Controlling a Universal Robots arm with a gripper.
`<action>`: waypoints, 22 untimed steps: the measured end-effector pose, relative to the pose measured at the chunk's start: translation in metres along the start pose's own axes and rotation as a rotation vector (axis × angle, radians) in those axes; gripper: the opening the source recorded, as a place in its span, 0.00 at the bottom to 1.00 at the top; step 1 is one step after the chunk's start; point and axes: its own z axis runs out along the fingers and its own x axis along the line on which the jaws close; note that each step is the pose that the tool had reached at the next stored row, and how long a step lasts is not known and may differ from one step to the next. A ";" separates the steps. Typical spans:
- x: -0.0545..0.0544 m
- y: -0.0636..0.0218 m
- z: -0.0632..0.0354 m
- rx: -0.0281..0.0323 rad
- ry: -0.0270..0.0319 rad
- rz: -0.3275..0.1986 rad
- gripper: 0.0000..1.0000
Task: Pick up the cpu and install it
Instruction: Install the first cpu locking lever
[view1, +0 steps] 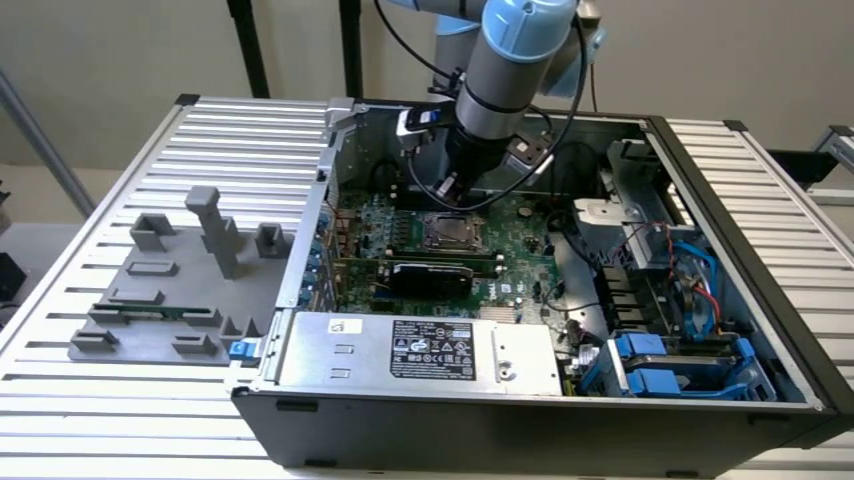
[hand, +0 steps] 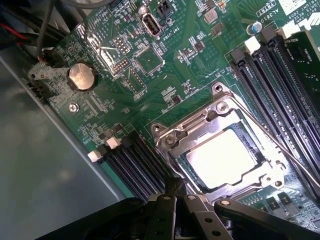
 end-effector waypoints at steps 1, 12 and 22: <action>-0.001 -0.0009 -0.0001 0.0000 -0.0001 0.000 0.11; -0.006 -0.0096 -0.0059 0.0010 -0.0014 0.000 0.11; -0.003 -0.0094 -0.0042 0.0011 -0.0014 0.000 0.11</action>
